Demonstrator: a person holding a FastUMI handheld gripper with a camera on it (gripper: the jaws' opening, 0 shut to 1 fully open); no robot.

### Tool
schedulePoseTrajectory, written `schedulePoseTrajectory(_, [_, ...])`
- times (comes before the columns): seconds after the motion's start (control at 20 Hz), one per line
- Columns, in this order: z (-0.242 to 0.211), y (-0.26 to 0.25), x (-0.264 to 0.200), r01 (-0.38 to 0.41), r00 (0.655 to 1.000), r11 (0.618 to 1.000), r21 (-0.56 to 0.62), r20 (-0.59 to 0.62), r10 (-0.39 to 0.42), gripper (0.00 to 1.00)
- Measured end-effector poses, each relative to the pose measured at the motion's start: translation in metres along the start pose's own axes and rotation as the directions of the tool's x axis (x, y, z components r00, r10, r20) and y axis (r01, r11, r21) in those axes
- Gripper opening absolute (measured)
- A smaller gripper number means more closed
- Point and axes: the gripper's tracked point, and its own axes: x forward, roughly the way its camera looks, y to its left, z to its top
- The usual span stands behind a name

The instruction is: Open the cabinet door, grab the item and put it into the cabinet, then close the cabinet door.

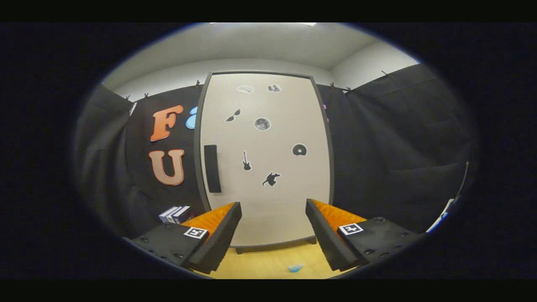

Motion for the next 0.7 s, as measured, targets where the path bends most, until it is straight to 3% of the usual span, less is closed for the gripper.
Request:
schedulePoseTrajectory(0.2, [0.011, 0.045, 0.034, -0.069, 0.998, 0.997, 0.026, -0.002, 0.069, 0.98])
schedulePoseTrajectory(0.45, [0.019, 0.09, 0.074, -0.126, 0.992, 0.99, -0.062, -0.006, 0.126, 0.98])
schedulePoseTrajectory(0.7, [0.013, 0.114, 0.111, -0.141, 0.99, 0.987, -0.08, -0.039, 0.138, 0.96])
